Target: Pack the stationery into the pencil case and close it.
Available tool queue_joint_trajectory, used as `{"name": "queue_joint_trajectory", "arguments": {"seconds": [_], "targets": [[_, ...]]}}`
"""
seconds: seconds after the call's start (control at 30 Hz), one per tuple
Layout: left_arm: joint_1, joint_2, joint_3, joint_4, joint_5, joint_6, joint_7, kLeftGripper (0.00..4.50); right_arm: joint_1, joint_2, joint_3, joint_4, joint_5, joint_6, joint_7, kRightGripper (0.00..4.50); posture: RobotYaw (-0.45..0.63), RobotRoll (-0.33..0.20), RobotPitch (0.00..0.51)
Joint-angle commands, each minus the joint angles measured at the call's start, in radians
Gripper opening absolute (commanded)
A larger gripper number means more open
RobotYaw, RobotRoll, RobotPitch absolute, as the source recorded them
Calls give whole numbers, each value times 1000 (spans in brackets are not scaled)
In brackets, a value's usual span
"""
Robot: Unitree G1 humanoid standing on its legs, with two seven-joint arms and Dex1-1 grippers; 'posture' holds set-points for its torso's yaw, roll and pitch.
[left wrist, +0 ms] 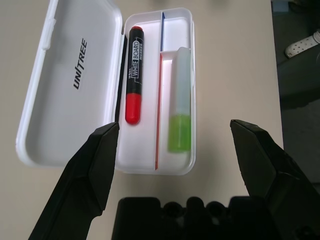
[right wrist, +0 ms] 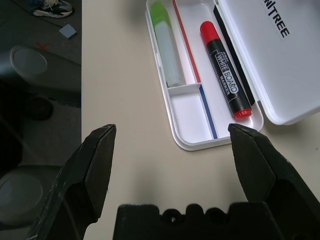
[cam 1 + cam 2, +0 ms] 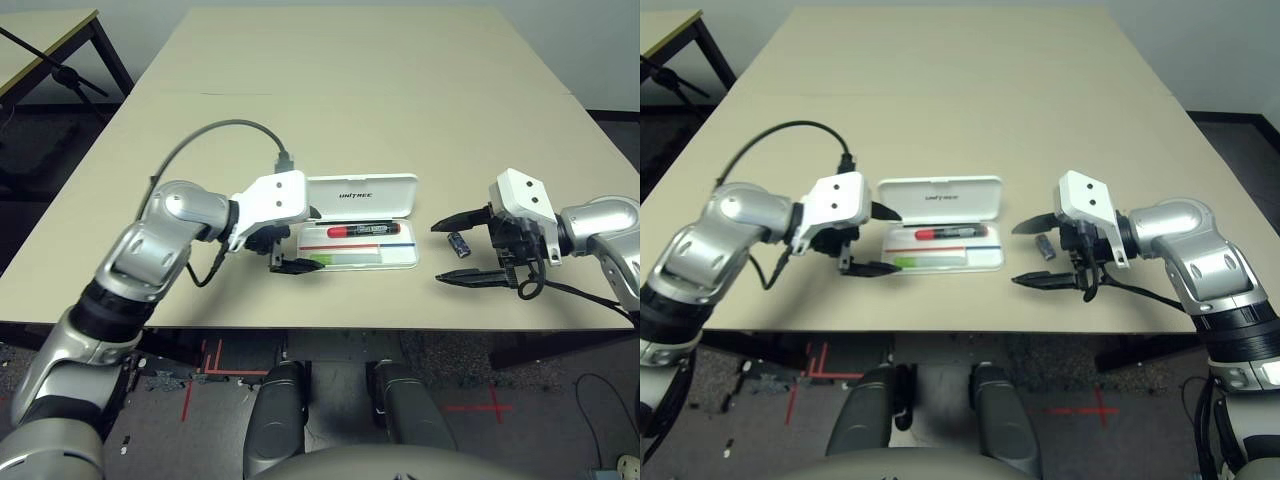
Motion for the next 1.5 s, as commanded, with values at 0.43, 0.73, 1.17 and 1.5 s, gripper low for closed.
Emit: {"name": "queue_joint_trajectory", "arguments": {"seconds": [0.43, 0.73, 1.17, 1.5], "targets": [[93, 63, 107, -90, -120, -18, -13, 4474, -4, -31, -29, -33, 3, 145, -89, 4500, 25, 0, 126], [117, 65, 126, -123, -161, -8, 9, 4474, -45, -64, -36, -203, 19, 622, -323, 4500, 23, 0, 128], [121, 49, 92, -135, -155, -14, 29, 4474, -106, 37, -4, -330, 50, 1110, -626, 4500, 23, 0, 145], [142, 64, 93, -159, -157, -7, 30, 4474, -46, 53, 13, -329, 58, 1088, -708, 4500, 32, 0, 150]]}}
